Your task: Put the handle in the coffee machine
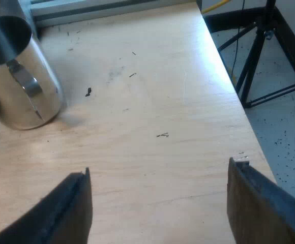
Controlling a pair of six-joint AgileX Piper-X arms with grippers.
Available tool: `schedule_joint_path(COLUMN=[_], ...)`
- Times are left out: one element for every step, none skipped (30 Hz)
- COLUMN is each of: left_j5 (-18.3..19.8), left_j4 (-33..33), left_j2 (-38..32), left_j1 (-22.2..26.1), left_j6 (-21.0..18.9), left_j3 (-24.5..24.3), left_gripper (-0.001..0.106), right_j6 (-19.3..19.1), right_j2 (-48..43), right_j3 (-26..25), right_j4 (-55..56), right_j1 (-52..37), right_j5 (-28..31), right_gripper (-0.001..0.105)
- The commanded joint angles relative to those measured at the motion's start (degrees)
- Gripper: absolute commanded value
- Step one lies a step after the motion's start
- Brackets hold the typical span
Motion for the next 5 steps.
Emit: schedule_joint_path(left_j5=[-0.7,-0.7,-0.7,-0.7,-0.7], left_j4=[-0.8,-0.8,-0.8,-0.8,-0.8], left_j2=[-8.0,-8.0,-8.0,-8.0,-8.0], left_j1=[-0.2,-0.2,-0.2,-0.2,-0.2], left_j6=[-0.8,-0.8,-0.8,-0.8,-0.8], left_j3=[-0.3,-0.3,-0.3,-0.3,-0.3], left_gripper=[0.058,0.058,0.058,0.058,0.058], right_j6=[-0.2,-0.2,-0.2,-0.2,-0.2], right_j2=[-2.5,-2.5,-2.5,-2.5,-2.5], right_j3=[-0.5,-0.5,-0.5,-0.5,-0.5], right_j4=[-0.6,-0.6,-0.6,-0.6,-0.6], right_j1=[-0.3,-0.3,-0.3,-0.3,-0.3], right_j5=[-0.5,-0.5,-0.5,-0.5,-0.5], right_gripper=[0.059,0.059,0.059,0.059,0.059])
